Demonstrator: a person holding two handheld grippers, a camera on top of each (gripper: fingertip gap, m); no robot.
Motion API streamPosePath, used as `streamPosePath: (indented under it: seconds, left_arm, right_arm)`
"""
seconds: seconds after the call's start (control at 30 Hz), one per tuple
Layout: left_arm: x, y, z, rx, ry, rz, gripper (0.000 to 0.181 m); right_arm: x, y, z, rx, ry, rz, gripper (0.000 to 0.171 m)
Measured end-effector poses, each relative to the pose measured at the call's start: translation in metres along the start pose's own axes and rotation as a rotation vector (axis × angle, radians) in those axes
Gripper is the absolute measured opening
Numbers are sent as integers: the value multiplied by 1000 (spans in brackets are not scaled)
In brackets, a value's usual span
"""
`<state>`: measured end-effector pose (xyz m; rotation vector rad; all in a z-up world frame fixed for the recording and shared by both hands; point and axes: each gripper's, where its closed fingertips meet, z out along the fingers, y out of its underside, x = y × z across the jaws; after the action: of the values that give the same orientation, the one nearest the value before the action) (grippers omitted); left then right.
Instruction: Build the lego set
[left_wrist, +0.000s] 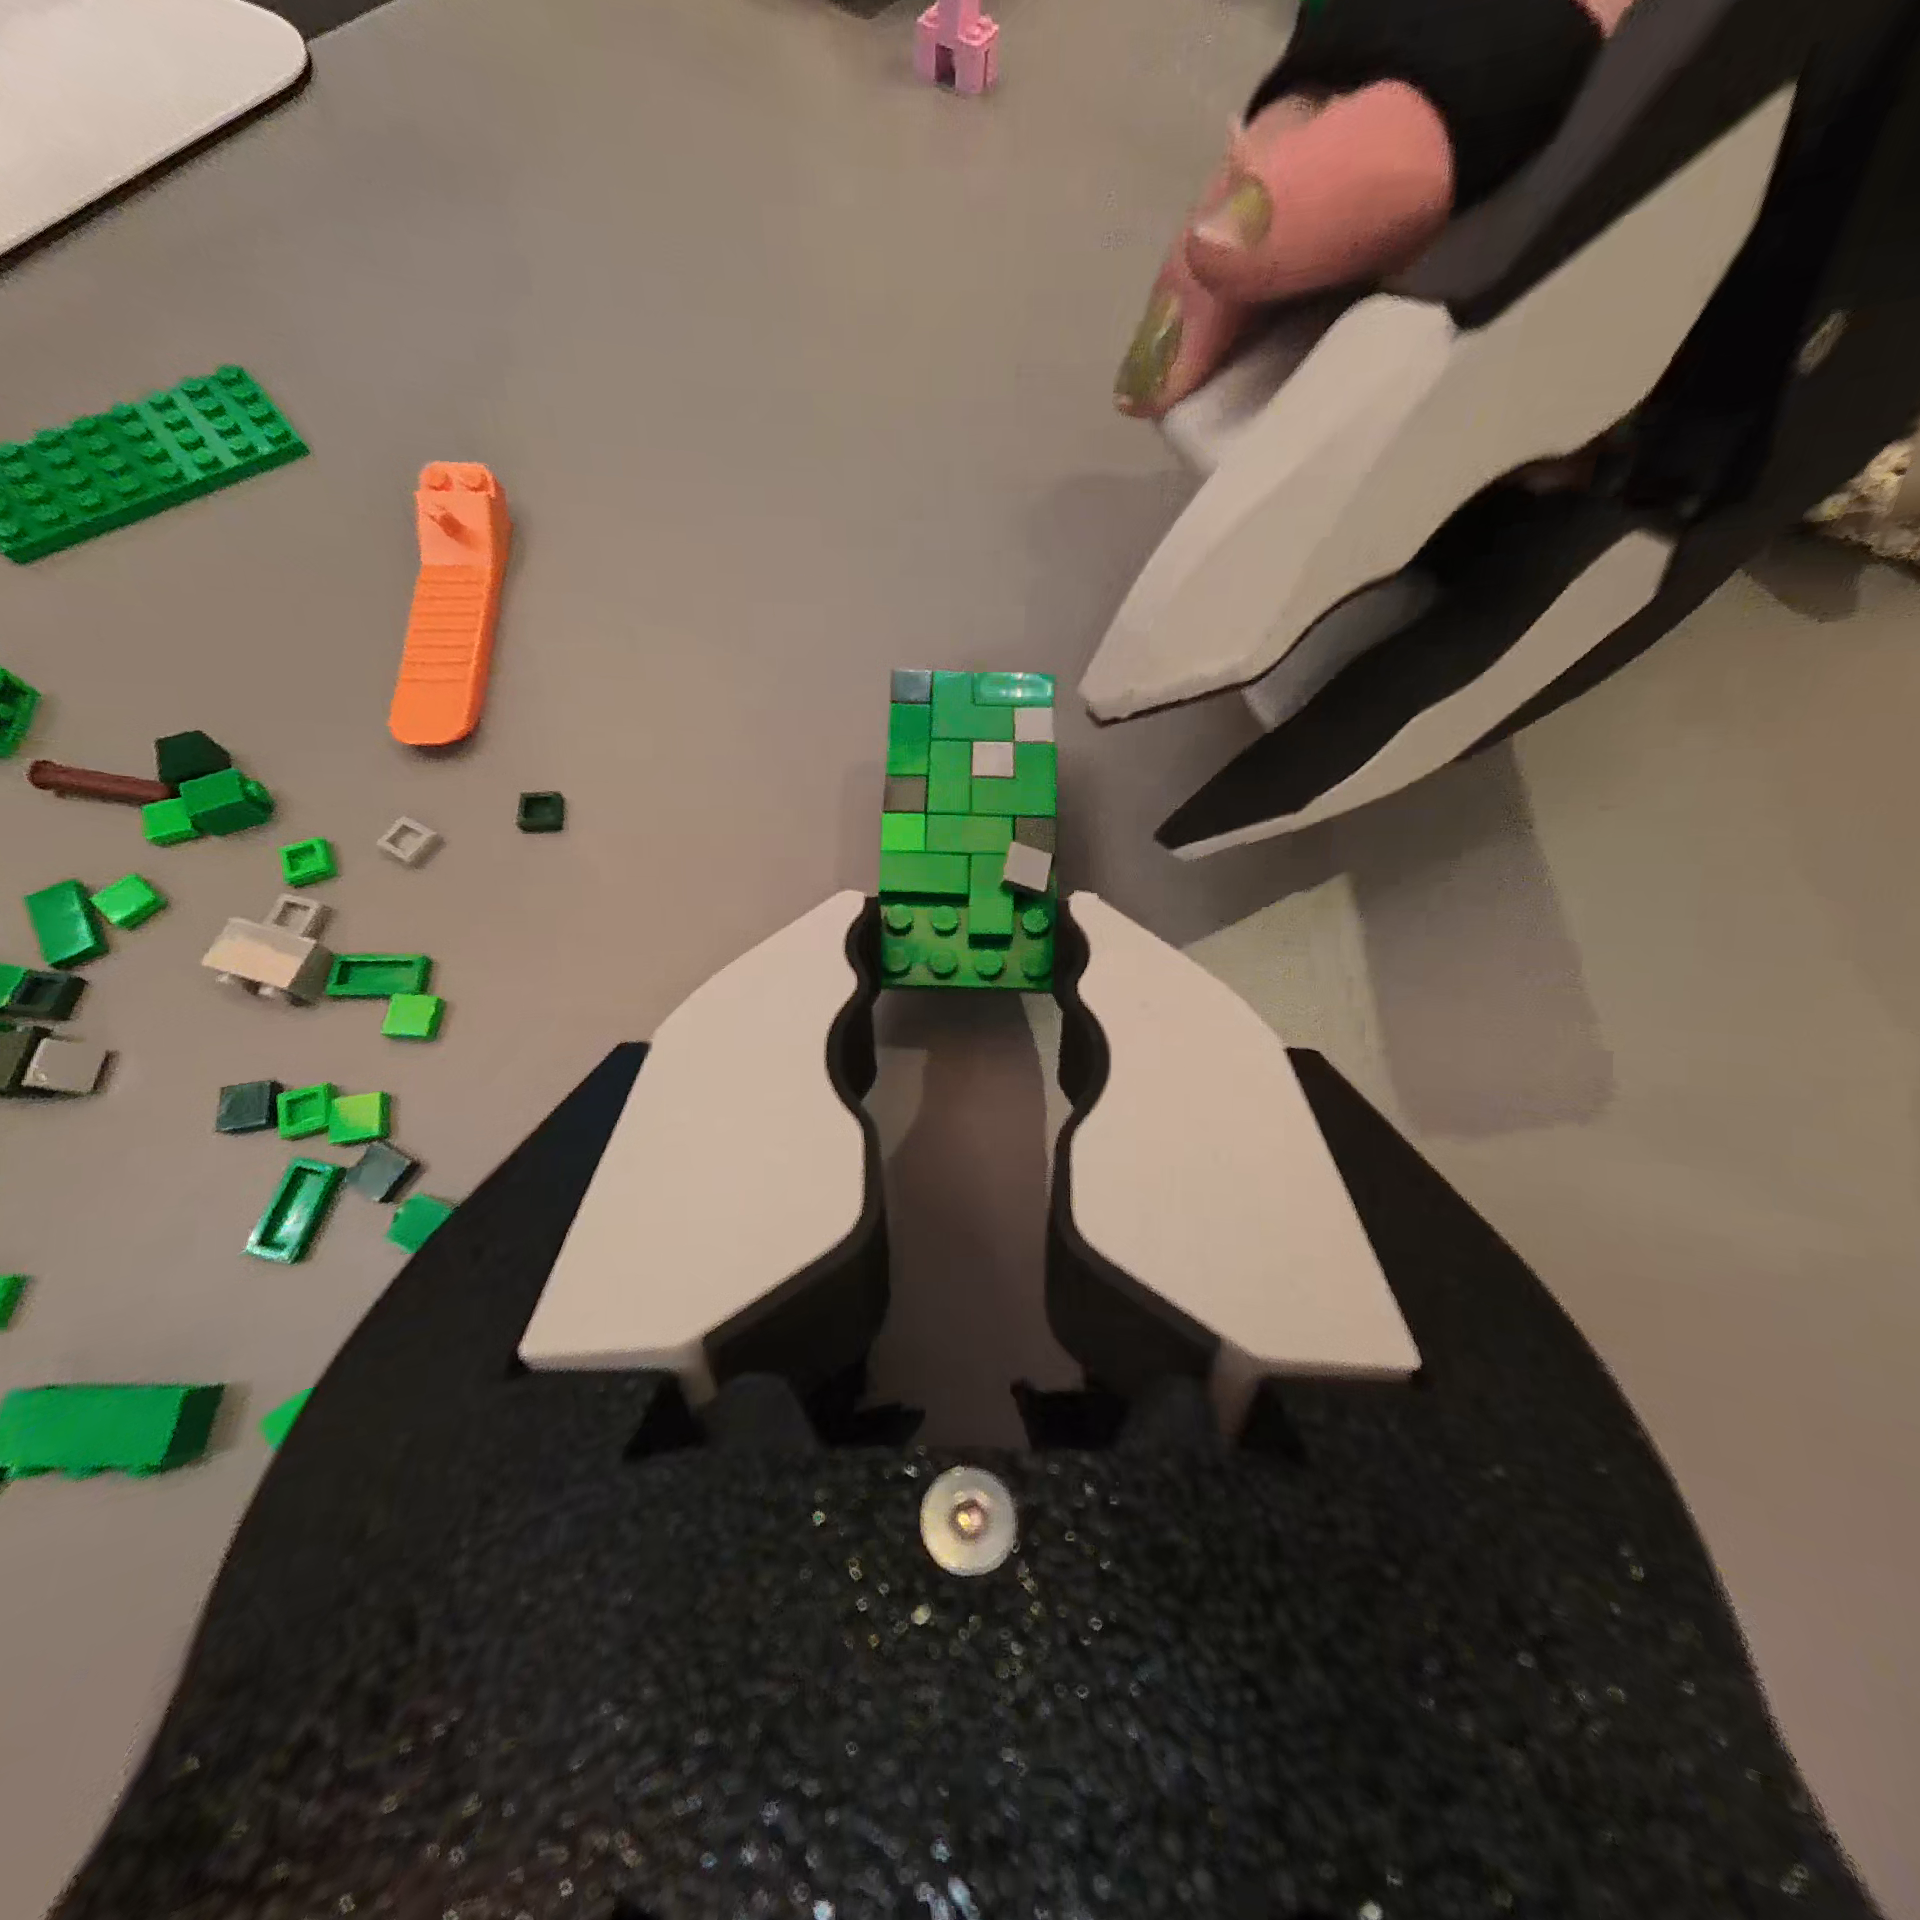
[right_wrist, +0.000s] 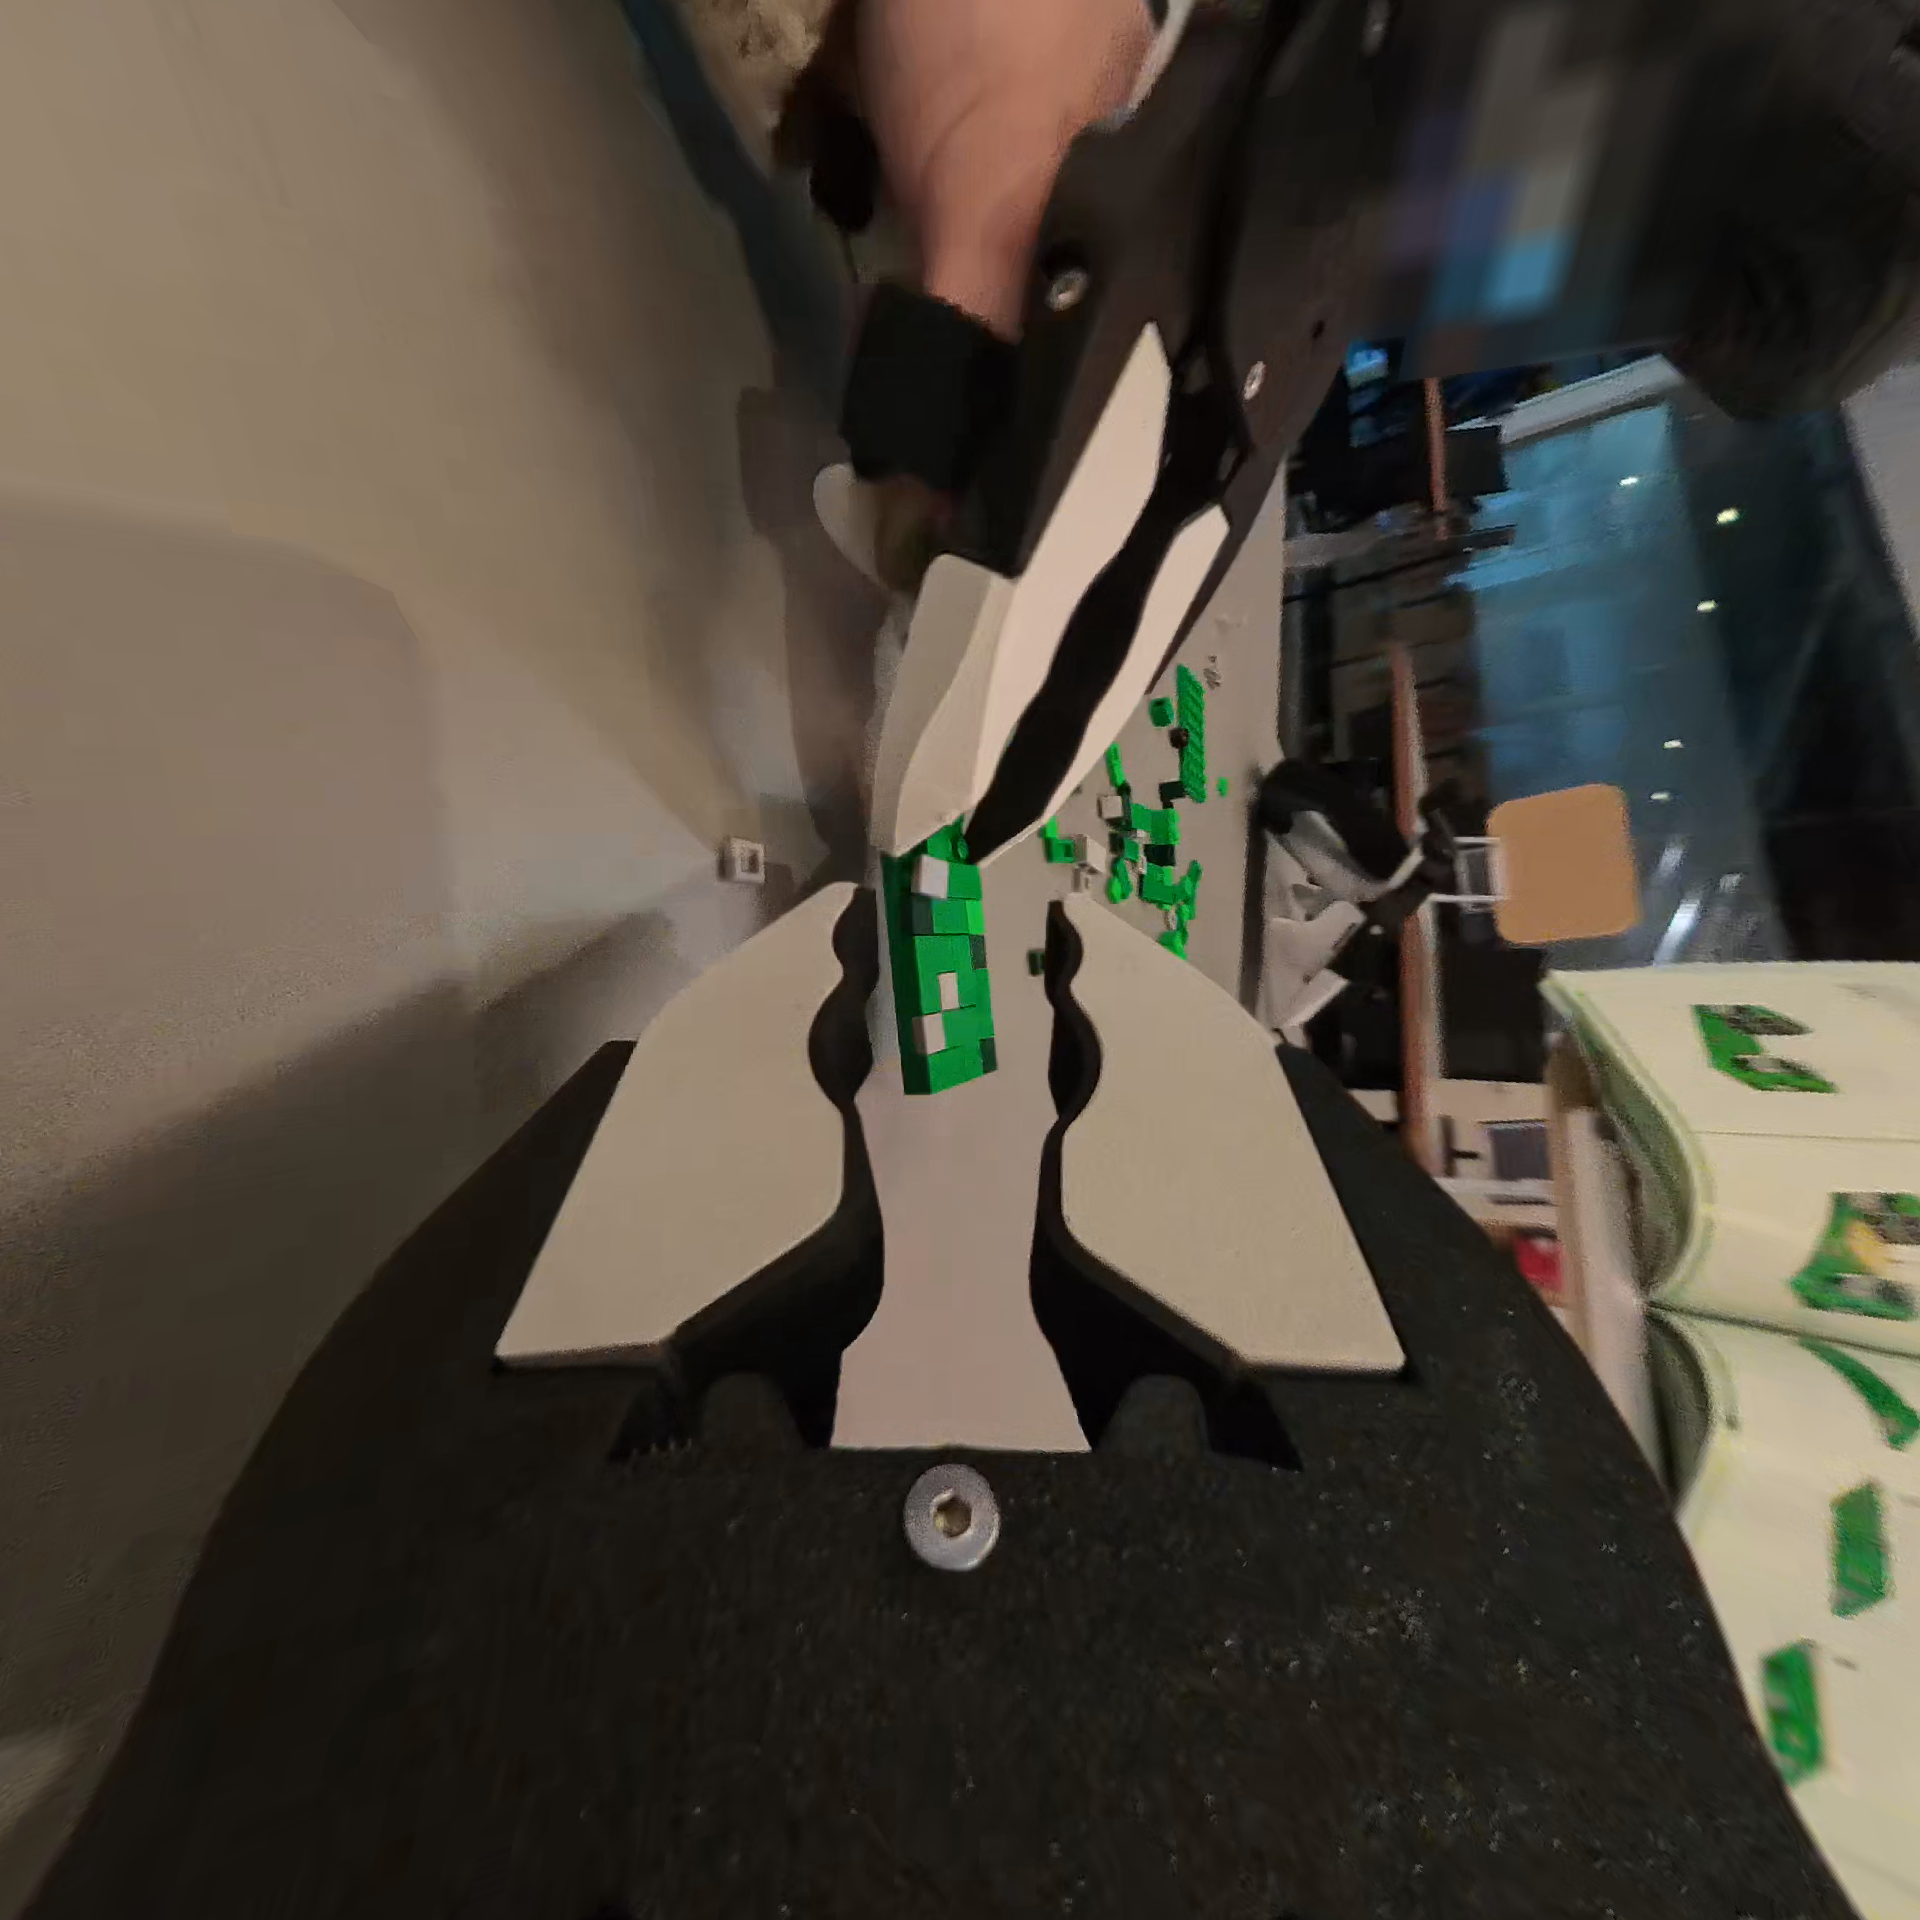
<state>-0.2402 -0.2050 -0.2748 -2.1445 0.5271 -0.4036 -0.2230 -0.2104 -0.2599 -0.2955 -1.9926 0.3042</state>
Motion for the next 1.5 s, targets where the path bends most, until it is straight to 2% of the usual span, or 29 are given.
streamPosePath:
  seconds: [0.13,0.53,0.63,0.87,0.9,1.0,1.17,1.27,1.43,1.5]
  left_arm:
    - [3,-1,0,11,36,-25,31]
    - [11,-3,-1,24,96,-46,31]
    - [12,-2,-1,15,98,-42,31]
    - [14,-10,-3,80,91,-9,31]
    - [14,-13,-3,98,79,19,31]
    - [15,-13,-6,96,9,177,46]
    - [9,-10,-1,50,-204,572,48]
    - [5,-11,4,24,-314,708,47]
    - [15,-23,6,92,-399,887,7]
    - [16,-27,4,104,-429,928,6]
  right_arm:
    - [-6,1,9,-27,55,-112,28]
    - [-15,2,19,-50,55,-160,17]
    - [-15,1,19,-40,57,-160,11]
    - [-11,1,15,24,59,-81,11]
    - [-10,2,14,29,56,-70,9]
    - [-10,8,12,39,52,-40,8]
    - [-4,8,7,82,50,31,8]
    - [0,2,3,115,49,51,8]
    - [3,-9,-4,177,24,82,8]
    - [6,-11,-8,197,17,117,8]
